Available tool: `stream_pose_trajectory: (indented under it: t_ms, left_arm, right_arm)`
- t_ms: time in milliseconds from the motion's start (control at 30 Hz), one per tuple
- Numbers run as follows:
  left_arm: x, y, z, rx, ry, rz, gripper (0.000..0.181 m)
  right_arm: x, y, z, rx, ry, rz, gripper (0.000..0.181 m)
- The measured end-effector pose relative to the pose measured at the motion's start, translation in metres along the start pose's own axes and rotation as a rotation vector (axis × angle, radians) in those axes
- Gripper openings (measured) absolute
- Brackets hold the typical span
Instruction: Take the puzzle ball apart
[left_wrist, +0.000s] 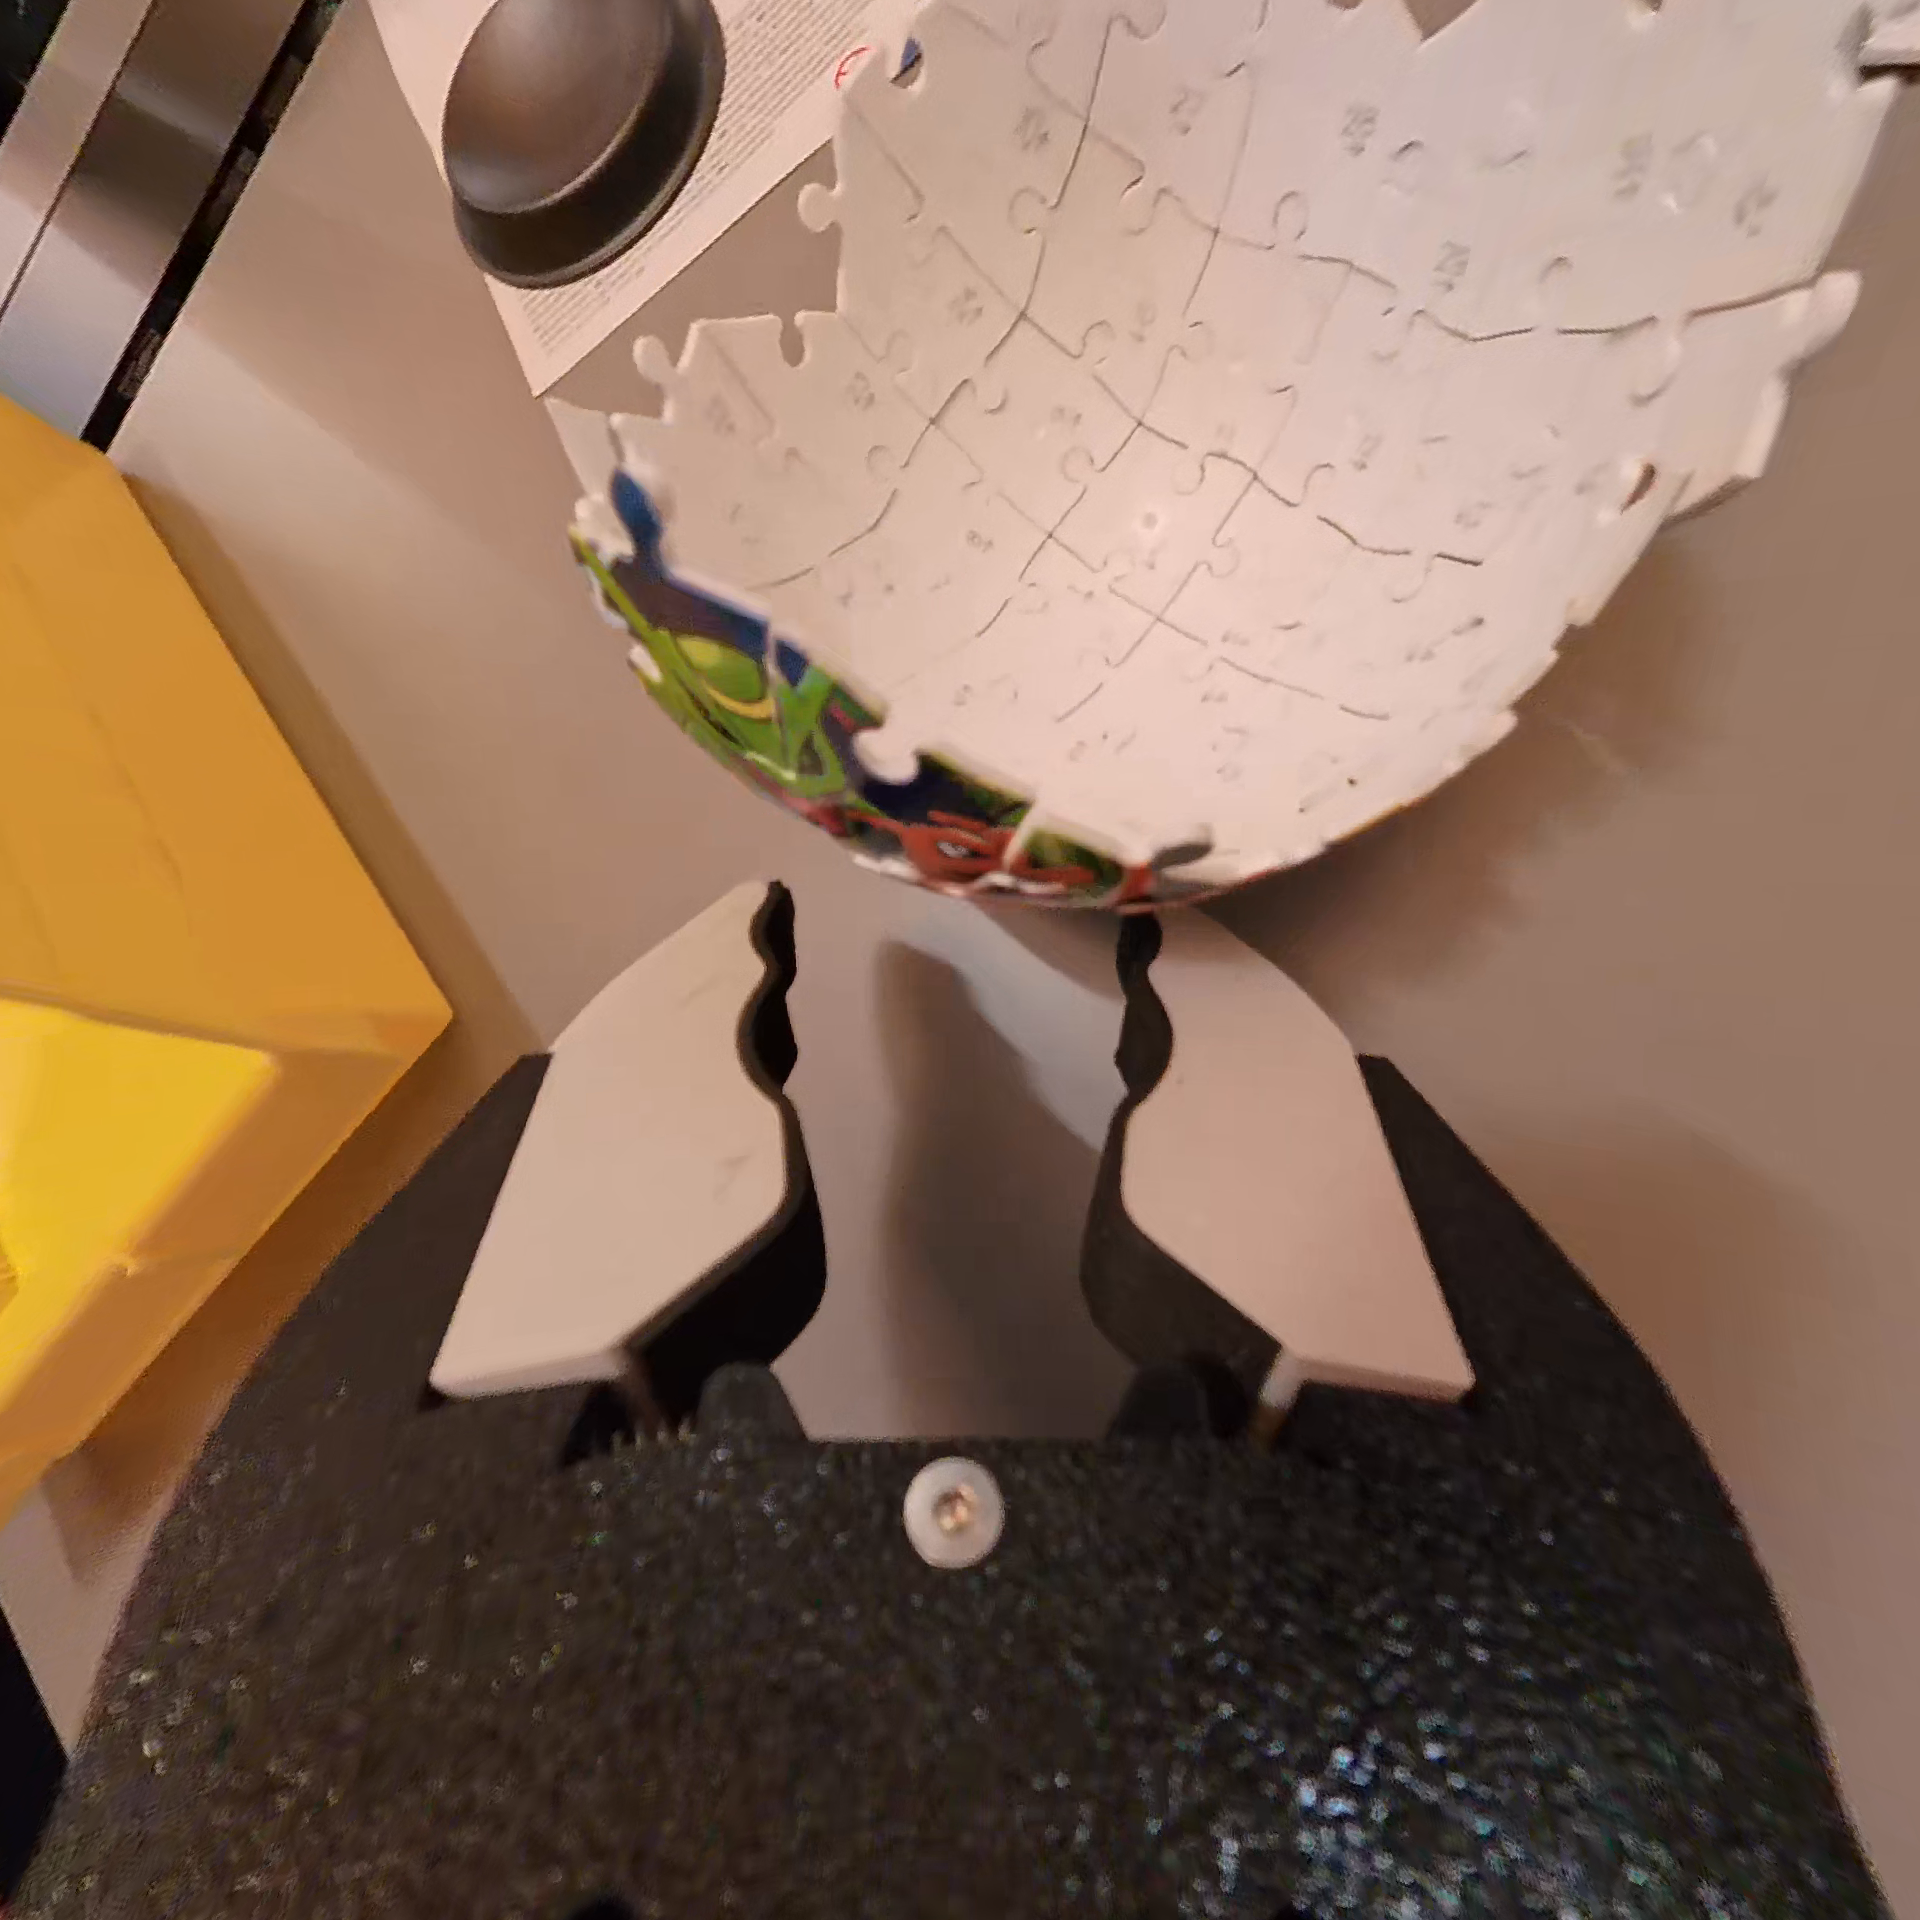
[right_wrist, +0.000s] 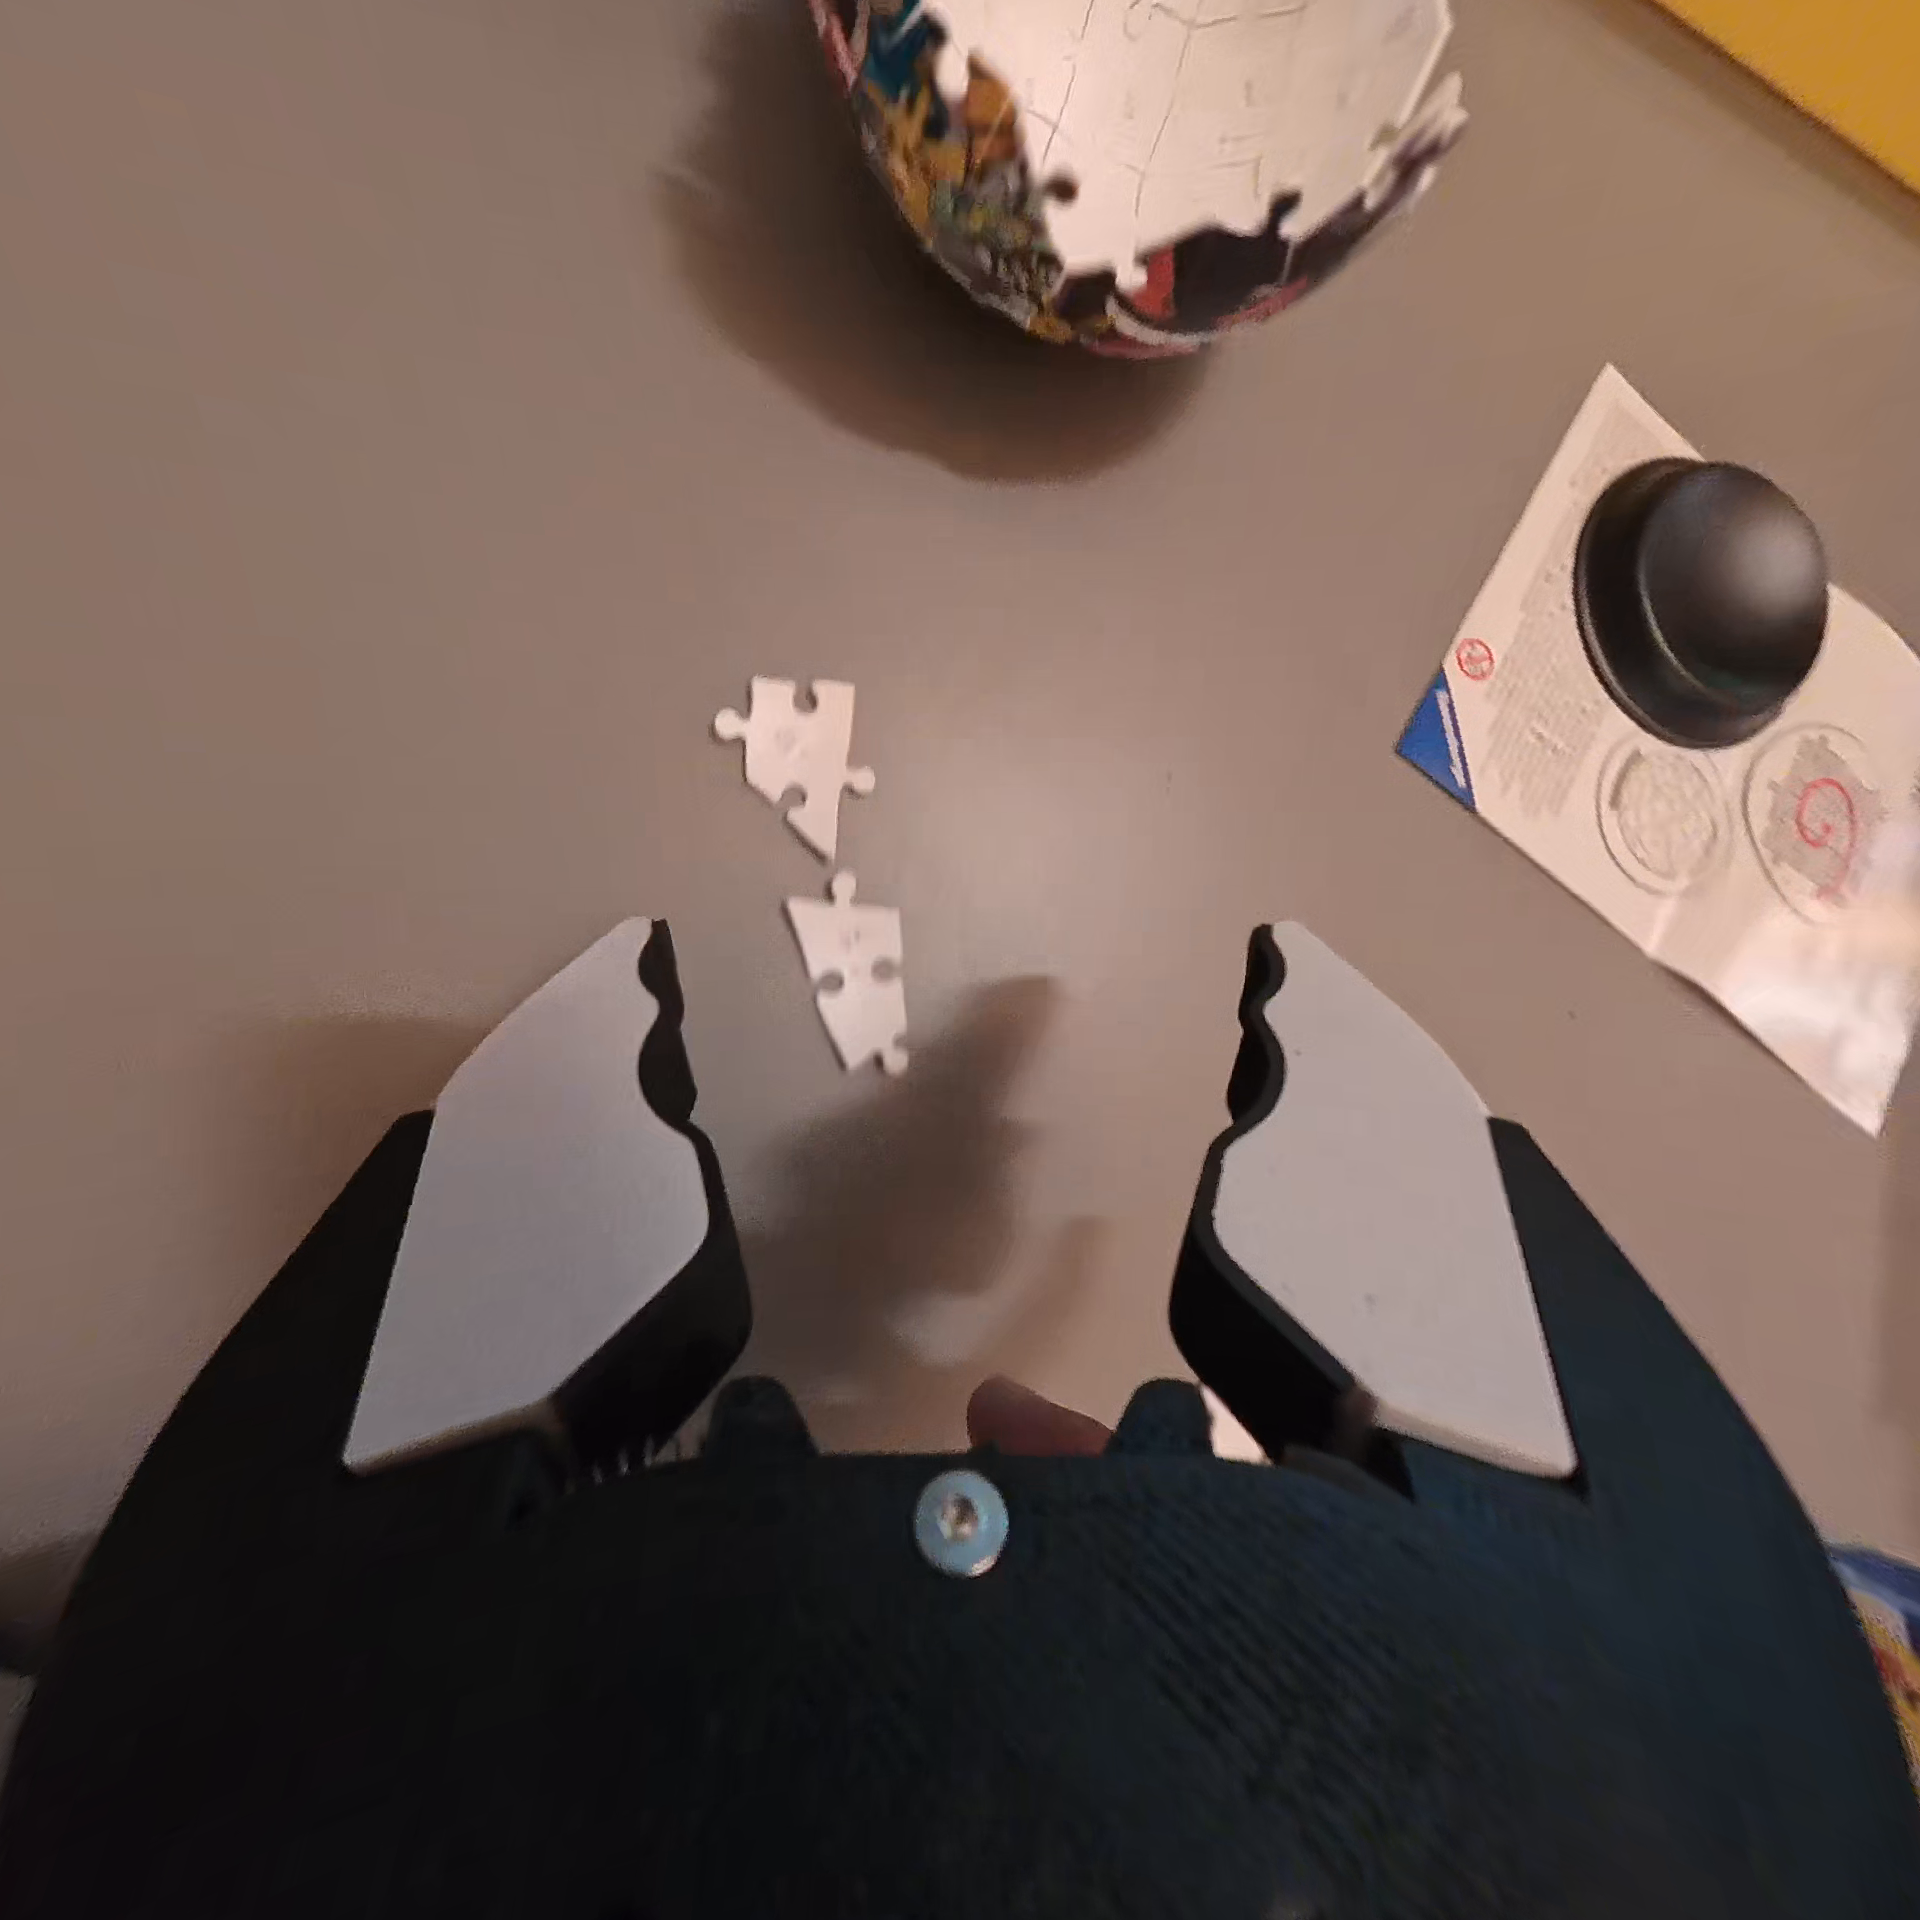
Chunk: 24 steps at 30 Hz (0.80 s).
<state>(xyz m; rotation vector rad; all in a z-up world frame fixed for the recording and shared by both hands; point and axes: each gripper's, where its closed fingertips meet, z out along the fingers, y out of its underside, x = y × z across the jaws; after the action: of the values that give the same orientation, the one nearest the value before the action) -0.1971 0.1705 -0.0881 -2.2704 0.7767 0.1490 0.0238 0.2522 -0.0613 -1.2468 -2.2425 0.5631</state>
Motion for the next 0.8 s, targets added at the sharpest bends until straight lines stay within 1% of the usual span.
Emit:
stream_pose_trajectory:
  t_ms: [100, 200, 300, 333, 400, 500, 567, 633, 733, 800]
  left_arm:
    - [0.001, 0.003, -0.003, 0.001, -0.007, -0.016, 0.058]
    - [0.002, 0.006, -0.003, -0.017, -0.023, -0.025, 0.058]
    - [0.004, 0.009, -0.004, -0.027, -0.042, -0.049, 0.058]
    - [0.005, 0.011, -0.005, -0.032, -0.049, -0.060, 0.058]
    - [0.005, 0.015, -0.012, -0.044, -0.082, -0.090, 0.059]
    - [0.009, 0.020, -0.031, -0.017, -0.129, -0.149, 0.058]
    - [0.013, 0.021, -0.047, 0.003, -0.163, -0.194, 0.056]
    - [0.019, 0.018, -0.063, 0.020, -0.208, -0.233, 0.056]
    - [0.041, 0.000, -0.082, 0.078, -0.216, -0.249, 0.056]
    - [0.064, -0.020, -0.088, 0.134, -0.177, -0.244, 0.055]
  right_arm:
    - [0.000, 0.019, -0.014, -0.005, 0.046, -0.011, 0.099]
    - [-0.008, 0.036, -0.015, -0.024, 0.030, -0.026, 0.098]
    - [-0.015, 0.045, -0.013, -0.025, -0.017, -0.067, 0.096]
    - [-0.013, 0.046, -0.013, -0.017, -0.007, -0.072, 0.095]
    - [-0.005, 0.038, -0.012, 0.043, 0.024, -0.043, 0.094]
    - [-0.011, 0.018, -0.003, 0.136, -0.014, -0.052, 0.090]
    - [-0.009, 0.009, 0.005, 0.163, 0.002, -0.075, 0.089]
    - [-0.008, 0.004, 0.013, 0.165, -0.018, -0.056, 0.091]
    - [-0.004, 0.000, 0.021, 0.135, -0.010, -0.002, 0.082]
    - [-0.010, -0.003, 0.025, 0.142, -0.024, -0.023, 0.077]
